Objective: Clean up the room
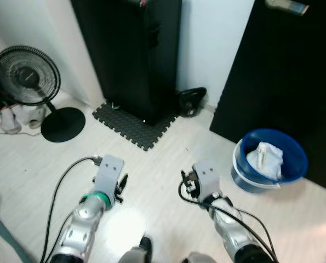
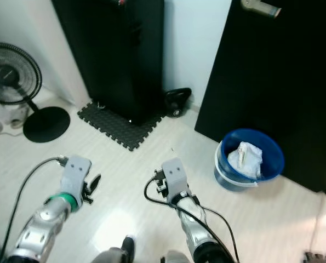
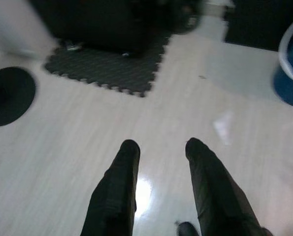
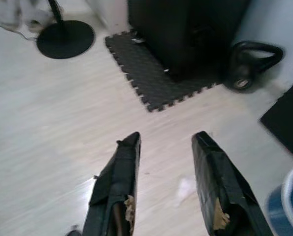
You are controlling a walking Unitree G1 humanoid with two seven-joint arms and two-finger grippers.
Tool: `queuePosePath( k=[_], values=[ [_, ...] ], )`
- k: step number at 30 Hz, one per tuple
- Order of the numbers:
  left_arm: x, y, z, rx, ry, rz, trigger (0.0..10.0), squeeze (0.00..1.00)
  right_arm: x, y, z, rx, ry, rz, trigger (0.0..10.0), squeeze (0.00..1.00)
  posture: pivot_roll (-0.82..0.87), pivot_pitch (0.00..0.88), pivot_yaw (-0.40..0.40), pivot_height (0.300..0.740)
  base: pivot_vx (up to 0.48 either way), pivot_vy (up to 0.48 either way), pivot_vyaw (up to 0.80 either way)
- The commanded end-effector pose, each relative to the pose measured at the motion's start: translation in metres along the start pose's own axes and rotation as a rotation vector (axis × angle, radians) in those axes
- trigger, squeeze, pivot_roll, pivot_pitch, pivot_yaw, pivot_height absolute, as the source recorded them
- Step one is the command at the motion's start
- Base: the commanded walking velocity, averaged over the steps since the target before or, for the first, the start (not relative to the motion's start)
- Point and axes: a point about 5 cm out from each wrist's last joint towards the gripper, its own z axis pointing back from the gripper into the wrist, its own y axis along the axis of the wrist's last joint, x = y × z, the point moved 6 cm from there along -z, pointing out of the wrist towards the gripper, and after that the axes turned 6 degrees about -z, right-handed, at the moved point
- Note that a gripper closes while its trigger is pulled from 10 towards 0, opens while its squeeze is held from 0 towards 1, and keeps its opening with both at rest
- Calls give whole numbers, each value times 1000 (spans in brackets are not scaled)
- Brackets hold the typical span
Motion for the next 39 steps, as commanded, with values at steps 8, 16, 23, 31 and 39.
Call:
queuePosePath(
  k=[8,16,23,31,39],
  values=[
    [0,-15,3,-46,-2,-5,10000,0,-9,-9,3,-24,18,-15,10000,0,-59,79,59,740,0,0,781],
    [0,-14,2,-43,-4,-7,10000,0,-9,-8,2,-23,22,-15,10000,0,-57,73,60,740,0,0,781],
    [0,-13,1,-35,-4,-9,10000,0,-10,-8,1,-19,26,-17,10000,0,-58,69,60,740,0,0,781],
    [2,-11,-1,-17,-8,-15,10000,0,-13,-5,1,0,38,-39,10000,0,-63,68,60,740,375,0,98],
    [3,-10,-1,-12,-10,-11,10000,0,-11,-8,3,-12,32,-26,10000,0,-65,78,61,740,431,0,0]
  ],
)
